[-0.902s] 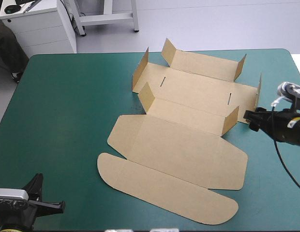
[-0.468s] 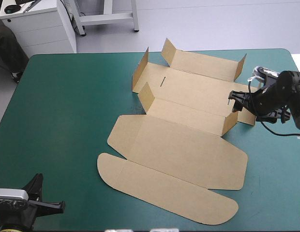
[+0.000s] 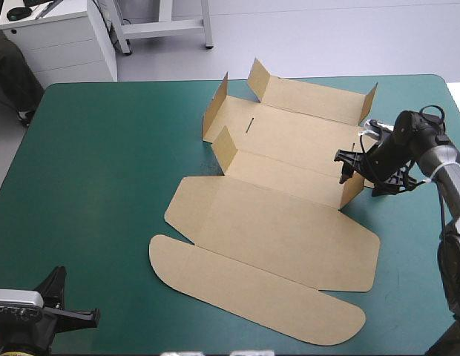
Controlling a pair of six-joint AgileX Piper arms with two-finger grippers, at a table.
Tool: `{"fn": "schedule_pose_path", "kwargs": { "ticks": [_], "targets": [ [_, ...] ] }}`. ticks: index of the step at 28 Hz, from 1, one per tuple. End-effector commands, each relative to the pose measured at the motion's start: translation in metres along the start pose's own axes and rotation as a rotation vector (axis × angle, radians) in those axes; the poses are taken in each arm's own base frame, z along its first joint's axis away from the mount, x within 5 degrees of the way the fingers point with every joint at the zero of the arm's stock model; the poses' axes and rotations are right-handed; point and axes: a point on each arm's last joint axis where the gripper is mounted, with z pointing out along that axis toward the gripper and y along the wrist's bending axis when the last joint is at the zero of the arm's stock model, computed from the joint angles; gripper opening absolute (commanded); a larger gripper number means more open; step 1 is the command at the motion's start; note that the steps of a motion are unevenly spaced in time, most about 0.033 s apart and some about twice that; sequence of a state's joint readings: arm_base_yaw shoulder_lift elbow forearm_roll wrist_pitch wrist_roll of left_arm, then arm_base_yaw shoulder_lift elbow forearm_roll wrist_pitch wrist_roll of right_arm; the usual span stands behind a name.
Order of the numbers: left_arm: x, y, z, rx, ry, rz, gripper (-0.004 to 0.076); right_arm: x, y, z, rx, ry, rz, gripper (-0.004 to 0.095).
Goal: Fold the box
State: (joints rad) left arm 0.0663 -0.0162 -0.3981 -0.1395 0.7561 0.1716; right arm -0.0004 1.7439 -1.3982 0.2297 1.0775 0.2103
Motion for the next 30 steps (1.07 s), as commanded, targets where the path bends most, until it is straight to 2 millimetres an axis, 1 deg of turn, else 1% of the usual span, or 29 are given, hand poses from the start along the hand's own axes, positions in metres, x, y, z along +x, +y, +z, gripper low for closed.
{"fn": "schedule_pose_path", "kwargs": {
  "ticks": [1, 2, 3, 4, 5, 7, 10, 11, 17, 20, 25, 26, 29, 30],
  "targets": [
    [-0.015, 0.0, -0.009, -0.002, -0.12, -0.011, -0.001, -0.006, 0.01, -0.018, -0.087, -0.081, -0.004, 0.0691],
    [-0.015, 0.0, -0.009, -0.002, -0.12, -0.011, -0.001, -0.006, 0.01, -0.016, -0.089, -0.076, -0.002, 0.0672],
    [-0.015, 0.0, -0.009, -0.002, -0.12, -0.011, -0.001, -0.006, 0.01, -0.014, -0.089, -0.065, 0.001, 0.0633],
    [-0.015, 0.0, -0.009, -0.002, -0.12, -0.011, -0.001, -0.006, 0.009, -0.011, -0.085, -0.051, 0.003, 0.0572],
    [-0.015, 0.0, -0.009, -0.002, -0.12, -0.011, -0.001, -0.006, 0.009, -0.009, -0.081, -0.04, 0.002, 0.049],
    [-0.015, 0.0, -0.009, -0.002, -0.12, -0.011, -0.001, -0.006, 0.007, -0.005, -0.069, -0.018, 0.001, 0.0275],
    [-0.015, 0.0, -0.009, -0.002, -0.12, -0.011, -0.001, -0.007, 0.007, -0.002, -0.064, -0.014, 0.001, -0.0018],
    [-0.015, 0.0, -0.009, -0.002, -0.12, -0.011, -0.001, -0.007, 0.007, -0.002, -0.065, -0.021, -0.007, -0.0007],
    [-0.015, 0.0, -0.009, -0.002, -0.12, -0.011, -0.001, -0.007, 0.008, -0.002, -0.073, -0.022, -0.085, -0.002],
    [-0.015, 0.0, -0.009, -0.002, -0.12, -0.011, -0.001, -0.007, 0.013, -0.007, -0.078, -0.016, -0.18, -0.0018],
    [-0.015, 0.0, -0.009, -0.002, -0.12, -0.011, -0.001, -0.021, 0.022, -0.03, -0.088, -0.103, -0.328, -0.0018],
    [-0.015, 0.0, -0.009, -0.002, -0.12, -0.011, -0.001, -0.027, 0.029, -0.043, -0.114, -0.151, -0.396, -0.0018],
    [-0.015, 0.0, -0.009, -0.002, -0.12, -0.011, -0.001, -0.031, 0.043, -0.059, -0.187, -0.194, -0.521, -0.0019],
    [-0.015, 0.0, -0.009, -0.002, -0.12, -0.011, -0.001, -0.031, 0.055, -0.066, -0.207, -0.212, -0.661, -0.0018]
  ]
}}
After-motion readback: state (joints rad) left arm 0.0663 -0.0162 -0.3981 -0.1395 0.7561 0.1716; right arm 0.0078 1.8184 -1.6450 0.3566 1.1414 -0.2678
